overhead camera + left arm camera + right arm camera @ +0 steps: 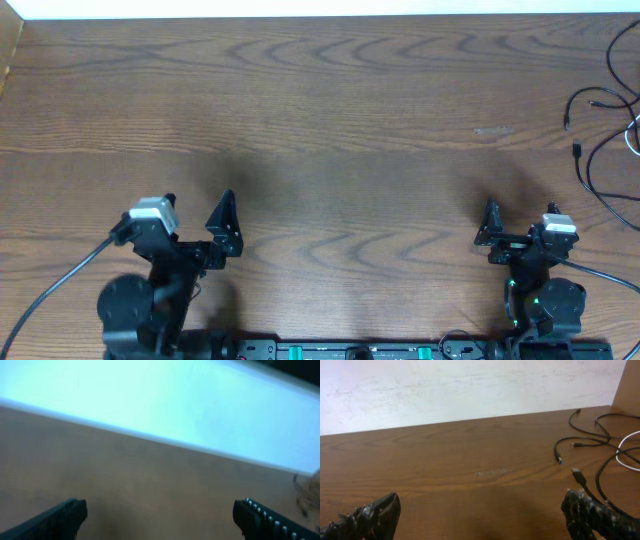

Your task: Untangle cables

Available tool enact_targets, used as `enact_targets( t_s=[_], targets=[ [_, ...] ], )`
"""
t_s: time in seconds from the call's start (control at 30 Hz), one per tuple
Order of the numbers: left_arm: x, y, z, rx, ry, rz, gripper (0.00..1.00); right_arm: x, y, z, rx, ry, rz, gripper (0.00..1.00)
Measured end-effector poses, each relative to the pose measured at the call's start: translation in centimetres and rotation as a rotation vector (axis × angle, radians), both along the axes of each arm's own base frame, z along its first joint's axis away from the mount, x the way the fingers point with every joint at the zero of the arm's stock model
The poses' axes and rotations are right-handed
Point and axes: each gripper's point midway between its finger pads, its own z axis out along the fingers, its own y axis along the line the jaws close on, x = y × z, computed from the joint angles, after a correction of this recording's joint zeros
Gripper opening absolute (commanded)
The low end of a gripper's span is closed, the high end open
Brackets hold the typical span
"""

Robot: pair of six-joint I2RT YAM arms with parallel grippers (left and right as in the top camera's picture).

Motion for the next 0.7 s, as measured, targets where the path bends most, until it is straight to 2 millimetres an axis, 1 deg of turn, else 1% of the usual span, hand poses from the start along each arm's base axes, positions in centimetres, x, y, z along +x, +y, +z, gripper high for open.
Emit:
enact_targets(
  t_s=[0.17,0.27,0.33,0.47,0.53,0.7],
  targets=[
    [-0.7,0.0,3.2,0.028,-0.245,0.002,0.99,0.0,0.0,0.0,0.0,0.0,0.0,0.99],
    [-0.8,0.1,4.0,0.038,-0.323,0.006,0.99,0.0,0.0,0.0,0.0,0.0,0.0,0.99],
    [-0.7,0.1,3.9,0.045,-0.342,0.006,0.99,0.0,0.0,0.0,0.0,0.0,0.0,0.99],
    [0.0,0.1,2.6,0.052,-0.335,0.007,0.99,0.0,0.0,0.0,0.0,0.0,0.0,0.99],
    [0.2,0.1,2.3,0.052,-0.341,0.007,0.99,0.0,0.0,0.0,0.0,0.0,0.0,0.99],
    [0.3,0.1,2.6,0.054,-0.416,0.008,0.99,0.0,0.0,0.0,0.0,0.0,0.0,0.99]
  ],
)
